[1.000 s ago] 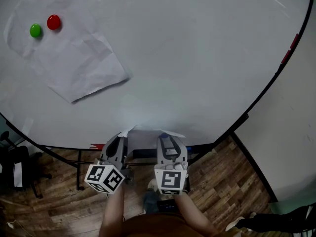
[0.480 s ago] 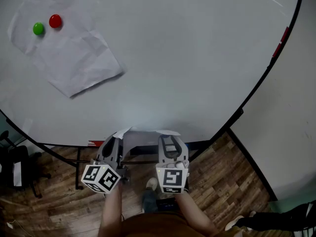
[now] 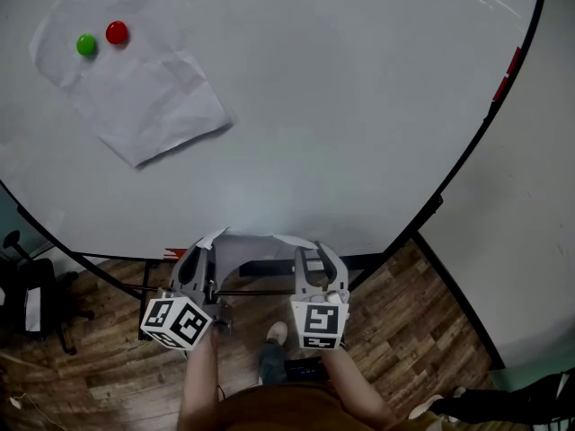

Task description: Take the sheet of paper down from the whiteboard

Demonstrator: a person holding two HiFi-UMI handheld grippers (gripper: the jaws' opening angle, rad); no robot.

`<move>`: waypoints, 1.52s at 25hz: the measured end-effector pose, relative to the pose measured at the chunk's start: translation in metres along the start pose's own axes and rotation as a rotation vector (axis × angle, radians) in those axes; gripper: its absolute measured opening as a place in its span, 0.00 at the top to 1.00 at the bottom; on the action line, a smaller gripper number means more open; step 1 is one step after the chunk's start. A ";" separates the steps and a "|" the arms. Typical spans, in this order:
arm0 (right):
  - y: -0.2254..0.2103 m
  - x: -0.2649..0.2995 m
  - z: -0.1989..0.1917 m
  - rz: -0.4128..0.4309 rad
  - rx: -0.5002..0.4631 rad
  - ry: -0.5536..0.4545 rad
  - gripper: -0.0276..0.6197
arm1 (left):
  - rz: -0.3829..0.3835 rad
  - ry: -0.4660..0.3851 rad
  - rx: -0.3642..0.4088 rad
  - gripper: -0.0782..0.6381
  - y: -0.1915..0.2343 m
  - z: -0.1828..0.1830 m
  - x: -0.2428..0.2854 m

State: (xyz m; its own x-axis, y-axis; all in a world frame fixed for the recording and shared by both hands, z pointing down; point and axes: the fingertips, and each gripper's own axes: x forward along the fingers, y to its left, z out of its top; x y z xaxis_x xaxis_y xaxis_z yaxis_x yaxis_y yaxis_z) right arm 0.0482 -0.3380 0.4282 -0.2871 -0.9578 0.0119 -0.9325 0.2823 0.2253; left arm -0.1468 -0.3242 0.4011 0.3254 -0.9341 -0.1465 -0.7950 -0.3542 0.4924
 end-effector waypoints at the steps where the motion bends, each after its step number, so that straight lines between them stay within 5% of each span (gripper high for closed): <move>1: -0.001 -0.001 0.000 -0.002 0.002 0.001 0.75 | 0.004 -0.004 -0.003 0.86 0.001 0.002 -0.002; 38: -0.007 -0.029 -0.008 -0.027 0.018 0.022 0.75 | 0.014 -0.045 -0.010 0.86 -0.009 0.016 -0.030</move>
State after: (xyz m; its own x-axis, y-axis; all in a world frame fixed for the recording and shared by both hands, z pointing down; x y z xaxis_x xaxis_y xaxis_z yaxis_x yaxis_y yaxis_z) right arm 0.0646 -0.3122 0.4343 -0.2567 -0.9661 0.0276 -0.9437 0.2567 0.2085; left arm -0.1575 -0.2932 0.3876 0.2907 -0.9402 -0.1777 -0.7942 -0.3407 0.5032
